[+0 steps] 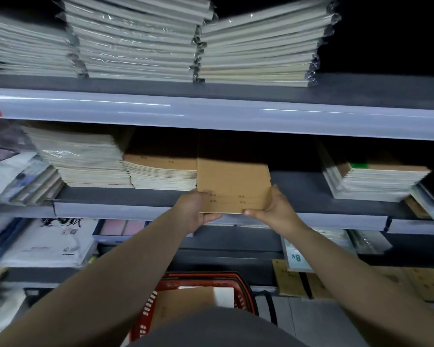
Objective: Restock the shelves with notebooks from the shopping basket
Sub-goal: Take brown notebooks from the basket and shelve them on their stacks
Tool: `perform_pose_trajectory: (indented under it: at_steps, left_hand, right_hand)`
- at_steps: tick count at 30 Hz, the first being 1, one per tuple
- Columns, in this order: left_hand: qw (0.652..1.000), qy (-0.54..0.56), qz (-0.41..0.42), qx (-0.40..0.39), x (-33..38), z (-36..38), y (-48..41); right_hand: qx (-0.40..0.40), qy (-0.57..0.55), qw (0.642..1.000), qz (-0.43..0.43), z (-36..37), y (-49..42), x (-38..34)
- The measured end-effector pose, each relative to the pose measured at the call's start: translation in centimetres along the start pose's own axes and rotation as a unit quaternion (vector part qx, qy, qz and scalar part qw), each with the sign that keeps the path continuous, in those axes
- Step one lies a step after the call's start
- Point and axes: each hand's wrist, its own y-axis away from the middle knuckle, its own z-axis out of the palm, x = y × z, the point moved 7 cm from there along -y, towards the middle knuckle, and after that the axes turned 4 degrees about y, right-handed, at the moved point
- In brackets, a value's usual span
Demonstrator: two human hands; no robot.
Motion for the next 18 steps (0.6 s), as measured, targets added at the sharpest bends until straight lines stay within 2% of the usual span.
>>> perform_pose_trajectory:
  at_steps: [5, 8, 11, 18]
  left_hand:
    - [0.998, 0.065, 0.007, -0.012, 0.2, -0.1, -1.0]
    - [0.996, 0.084, 0.000, -0.031, -0.1, 0.3, -1.5]
    - [0.998, 0.043, -0.002, -0.055, -0.3, 0.9, -1.8]
    - [0.999, -0.009, 0.004, -0.032, 0.8, 1.2, -3.3]
  right_hand:
    - [-0.007, 0.119, 0.993, 0.002, -0.6, -1.6, 0.1]
    - [0.041, 0.118, 0.992, -0.003, -1.0, -2.4, -0.1]
    - [0.068, 0.117, 0.991, -0.007, -1.0, -3.1, -0.3]
    - [0.043, 0.083, 0.995, -0.019, 0.1, -4.5, 0.0]
